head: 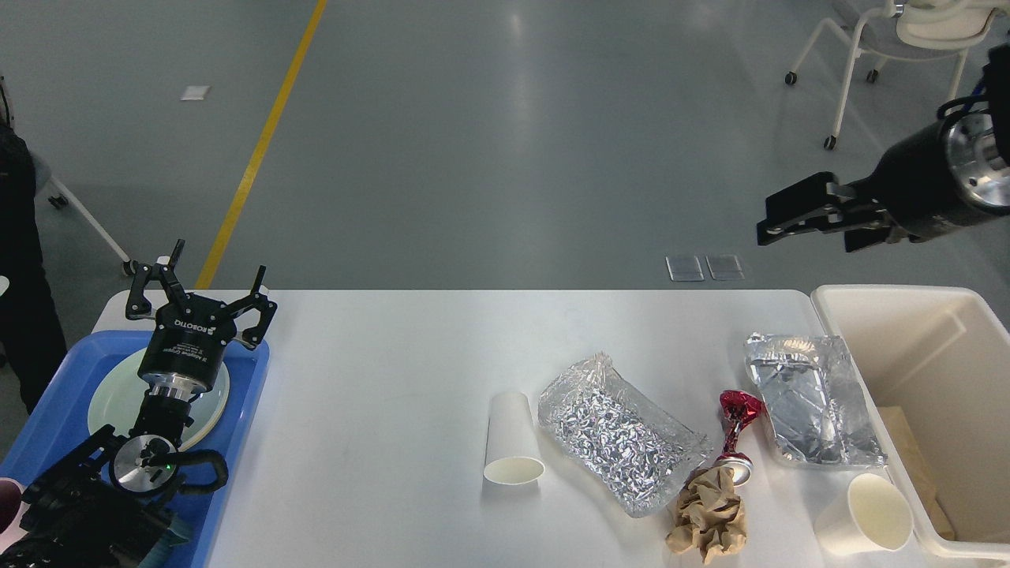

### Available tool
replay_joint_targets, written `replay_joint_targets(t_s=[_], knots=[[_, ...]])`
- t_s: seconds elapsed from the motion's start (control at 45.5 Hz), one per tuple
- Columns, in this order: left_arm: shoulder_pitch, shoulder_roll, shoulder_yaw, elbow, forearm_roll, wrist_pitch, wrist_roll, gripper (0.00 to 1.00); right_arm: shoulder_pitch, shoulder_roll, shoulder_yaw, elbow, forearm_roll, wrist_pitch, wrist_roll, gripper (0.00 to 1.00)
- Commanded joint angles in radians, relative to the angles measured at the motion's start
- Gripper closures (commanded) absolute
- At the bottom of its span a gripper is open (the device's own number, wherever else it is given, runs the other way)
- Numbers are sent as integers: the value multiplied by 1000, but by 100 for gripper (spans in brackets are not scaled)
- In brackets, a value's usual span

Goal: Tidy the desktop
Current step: 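Move the right gripper down toward the crumpled foil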

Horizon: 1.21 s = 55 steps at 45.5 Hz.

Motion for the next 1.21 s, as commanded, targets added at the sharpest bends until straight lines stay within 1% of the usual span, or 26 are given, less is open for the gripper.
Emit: replay_joint_targets(t_s=[0.0, 0.088, 0.132, 0.176, 0.263, 0.307, 0.395, 0.505, 0.571, 0.659, 0.724, 0.9, 1.032, 1.186], knots=[[0, 0, 0, 0, 0, 0, 0, 0, 59, 29, 207, 10, 8, 97, -3, 0], [0, 0, 0, 0, 0, 0, 0, 0, 59, 81, 270, 5, 43, 57, -11, 0], [0, 0, 0, 0, 0, 0, 0, 0, 52, 101, 278, 2, 51, 21, -12, 0], [0, 0, 0, 0, 0, 0, 0, 0, 24, 116, 275, -1, 50, -28, -14, 0], [0, 0, 0, 0, 0, 0, 0, 0, -98, 170, 265, -17, 40, -147, -14, 0], [0, 0, 0, 0, 0, 0, 2, 0, -163, 211, 261, -50, 36, -217, -14, 0], [0, 0, 0, 0, 0, 0, 2, 0, -314, 263, 250, -111, -16, -315, -11, 0], [0, 0, 0, 0, 0, 0, 0, 0, -517, 328, 201, -266, -131, -381, -4, 0], [0, 0, 0, 0, 0, -2, 0, 0, -637, 342, 183, -370, -191, -421, 2, 0], [0, 0, 0, 0, 0, -3, 2, 0, -784, 349, 169, -488, -263, -454, 14, 0], [0, 0, 0, 0, 0, -3, 2, 0, -861, 363, 167, -541, -280, -466, 20, 0], [0, 0, 0, 0, 0, -3, 0, 0, -960, 385, 178, -576, -276, -481, 20, 0], [0, 0, 0, 0, 0, -3, 2, 0, -1025, 394, 176, -639, -276, -523, 19, 0], [0, 0, 0, 0, 0, -3, 0, 0, -1068, 403, 170, -657, -277, -532, 19, 0]])
